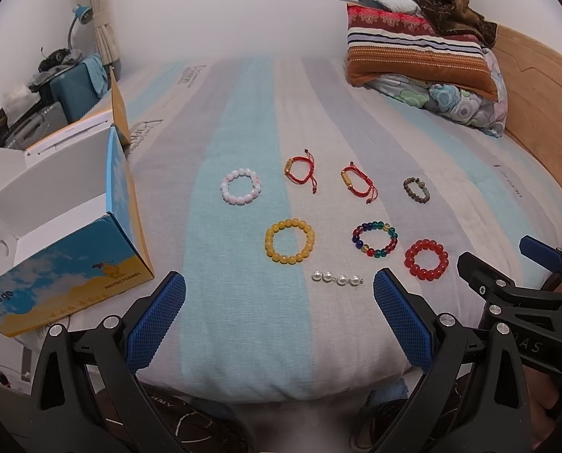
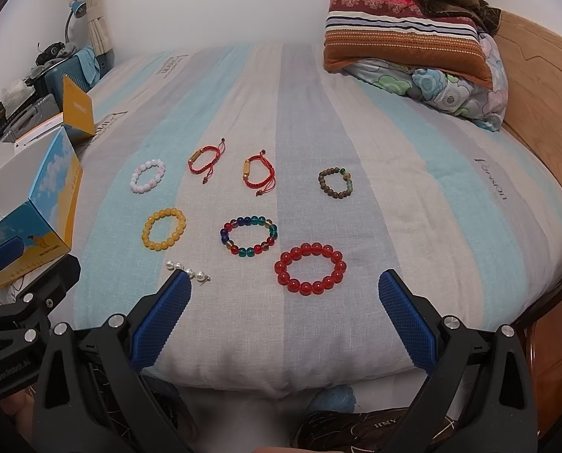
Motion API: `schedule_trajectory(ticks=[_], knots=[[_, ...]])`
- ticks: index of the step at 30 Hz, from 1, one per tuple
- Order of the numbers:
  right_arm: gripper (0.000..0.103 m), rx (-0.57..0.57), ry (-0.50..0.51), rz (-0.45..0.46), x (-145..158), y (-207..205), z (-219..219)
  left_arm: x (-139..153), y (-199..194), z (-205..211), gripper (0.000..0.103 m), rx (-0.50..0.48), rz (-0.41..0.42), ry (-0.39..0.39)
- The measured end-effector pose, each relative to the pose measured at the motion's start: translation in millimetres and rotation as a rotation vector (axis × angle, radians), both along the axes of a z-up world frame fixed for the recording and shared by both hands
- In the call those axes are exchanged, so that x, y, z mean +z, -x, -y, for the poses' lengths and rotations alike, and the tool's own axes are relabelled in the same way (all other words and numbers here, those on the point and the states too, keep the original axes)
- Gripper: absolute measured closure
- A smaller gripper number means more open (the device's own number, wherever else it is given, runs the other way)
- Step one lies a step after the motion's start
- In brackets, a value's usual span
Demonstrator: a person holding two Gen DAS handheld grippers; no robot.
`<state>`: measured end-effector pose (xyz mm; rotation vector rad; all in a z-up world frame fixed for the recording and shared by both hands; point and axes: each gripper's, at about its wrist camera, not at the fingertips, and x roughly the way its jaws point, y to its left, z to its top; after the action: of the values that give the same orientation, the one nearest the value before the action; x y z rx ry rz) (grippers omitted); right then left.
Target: Organize jewelry
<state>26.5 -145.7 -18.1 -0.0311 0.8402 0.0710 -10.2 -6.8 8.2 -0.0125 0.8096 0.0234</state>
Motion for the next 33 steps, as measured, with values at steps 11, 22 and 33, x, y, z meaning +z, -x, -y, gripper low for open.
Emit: schedule_trajectory(ticks=[11,22,33], knots=[[0.007,-0.009,-0.009,0.007,0.2,-0.6,1.2,0.1,0.0,-0.2,0.005,-0.007,-0.003,0.009],[0.007,-0.004,-0.007,0.010,0.2,0.4,0.7,0.8,0.4,0.3,0.005,-0.006,-0.003,0.011],[0.007,-0.005,-0.001,0.015,3.5,0.9,0.7,2.3,-3.1,-0.1,0.005,0.005,0.000,-0.005]])
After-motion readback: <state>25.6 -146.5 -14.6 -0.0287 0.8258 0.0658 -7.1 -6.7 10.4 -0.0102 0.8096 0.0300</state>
